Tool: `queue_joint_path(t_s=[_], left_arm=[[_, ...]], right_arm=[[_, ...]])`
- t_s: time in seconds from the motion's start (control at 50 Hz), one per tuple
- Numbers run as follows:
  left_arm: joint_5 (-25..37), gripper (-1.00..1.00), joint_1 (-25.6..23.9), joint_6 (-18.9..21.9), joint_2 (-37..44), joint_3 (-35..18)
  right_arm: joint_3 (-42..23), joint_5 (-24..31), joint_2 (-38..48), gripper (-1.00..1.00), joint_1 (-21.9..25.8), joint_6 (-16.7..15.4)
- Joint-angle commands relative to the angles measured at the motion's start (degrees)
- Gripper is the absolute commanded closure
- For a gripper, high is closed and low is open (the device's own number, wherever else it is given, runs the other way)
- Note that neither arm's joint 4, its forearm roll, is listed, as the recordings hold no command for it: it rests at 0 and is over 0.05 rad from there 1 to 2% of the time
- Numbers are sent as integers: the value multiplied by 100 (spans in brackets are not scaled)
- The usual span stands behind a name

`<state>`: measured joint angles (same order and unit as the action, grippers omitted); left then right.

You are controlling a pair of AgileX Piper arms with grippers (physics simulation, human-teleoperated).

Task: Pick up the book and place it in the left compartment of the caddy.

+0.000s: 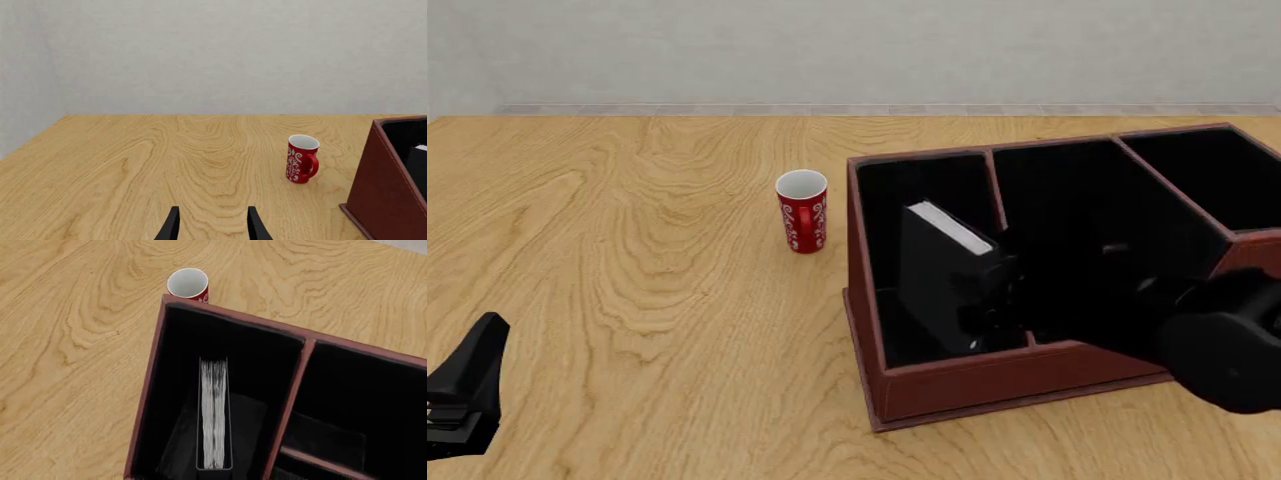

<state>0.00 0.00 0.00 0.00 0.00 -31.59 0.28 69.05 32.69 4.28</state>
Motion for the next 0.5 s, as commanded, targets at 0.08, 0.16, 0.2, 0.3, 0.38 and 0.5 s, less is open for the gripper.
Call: queue_joint_path(t_s=[0.08,0.16,0.2,0.3,0.38,0.5], left_arm=[[0,-100,0,0,0,0],[0,-100,0,0,0,0],[0,-100,0,0,0,0],[0,-100,0,0,0,0],[0,-100,0,0,0,0],[0,-100,0,0,0,0]], right_arm=[[-15,-55,-42,100,2,118],[5,-89,-39,100,-3,121],[18,-109,-38,100,0,131],[73,-212,-15,100,-3,171],[93,-247,17,100,3,203],[98,-252,63,100,15,228]])
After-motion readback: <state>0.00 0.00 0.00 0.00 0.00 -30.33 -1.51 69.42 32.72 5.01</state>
